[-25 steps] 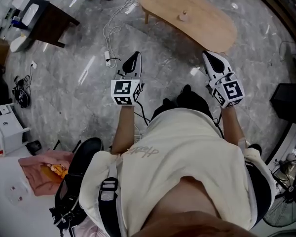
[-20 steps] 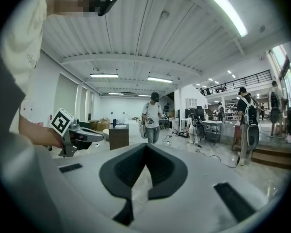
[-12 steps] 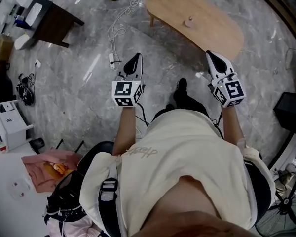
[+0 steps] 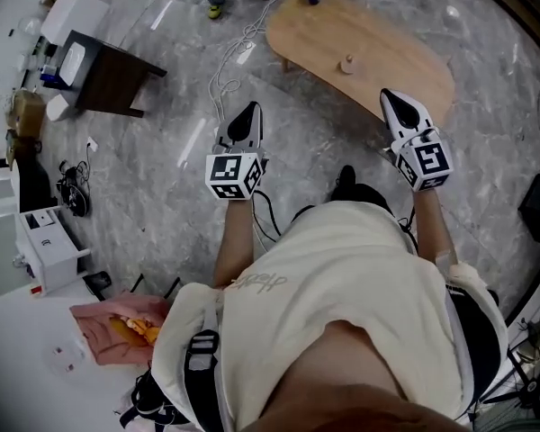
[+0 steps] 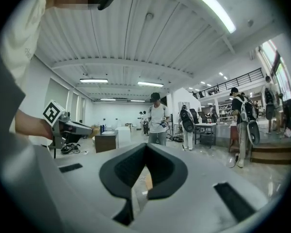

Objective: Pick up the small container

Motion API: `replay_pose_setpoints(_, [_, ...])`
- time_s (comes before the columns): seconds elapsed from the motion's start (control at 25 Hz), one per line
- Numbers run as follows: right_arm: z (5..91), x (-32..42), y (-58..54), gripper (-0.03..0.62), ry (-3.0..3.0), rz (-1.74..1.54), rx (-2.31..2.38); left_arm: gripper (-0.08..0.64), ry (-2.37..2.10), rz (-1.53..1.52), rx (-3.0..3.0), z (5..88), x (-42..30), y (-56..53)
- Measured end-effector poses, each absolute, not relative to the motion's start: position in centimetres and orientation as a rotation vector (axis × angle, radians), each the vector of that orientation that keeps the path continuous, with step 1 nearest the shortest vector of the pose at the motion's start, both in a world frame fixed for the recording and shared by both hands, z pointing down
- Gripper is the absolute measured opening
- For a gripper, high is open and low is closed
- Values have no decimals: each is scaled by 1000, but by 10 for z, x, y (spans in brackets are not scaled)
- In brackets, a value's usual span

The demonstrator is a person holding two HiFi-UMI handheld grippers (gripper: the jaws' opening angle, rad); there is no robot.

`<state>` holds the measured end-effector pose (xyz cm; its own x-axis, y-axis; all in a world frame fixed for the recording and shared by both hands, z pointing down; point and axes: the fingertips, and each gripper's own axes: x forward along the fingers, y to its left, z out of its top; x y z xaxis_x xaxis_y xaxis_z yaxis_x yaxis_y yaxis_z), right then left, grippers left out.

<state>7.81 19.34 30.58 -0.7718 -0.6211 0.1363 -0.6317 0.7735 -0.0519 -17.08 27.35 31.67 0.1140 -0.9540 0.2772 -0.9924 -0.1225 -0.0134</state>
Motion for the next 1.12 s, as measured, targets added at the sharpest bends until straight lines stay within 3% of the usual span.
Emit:
replay_pose_setpoints(0.44, [335, 84, 101, -2, -2826, 181, 1012, 2, -1937, 408, 2186, 343, -165, 211])
replay_pose_setpoints(1.12, [306, -36, 16, -2, -2751, 110, 1168, 3, -1752, 357, 2376, 357, -281, 93])
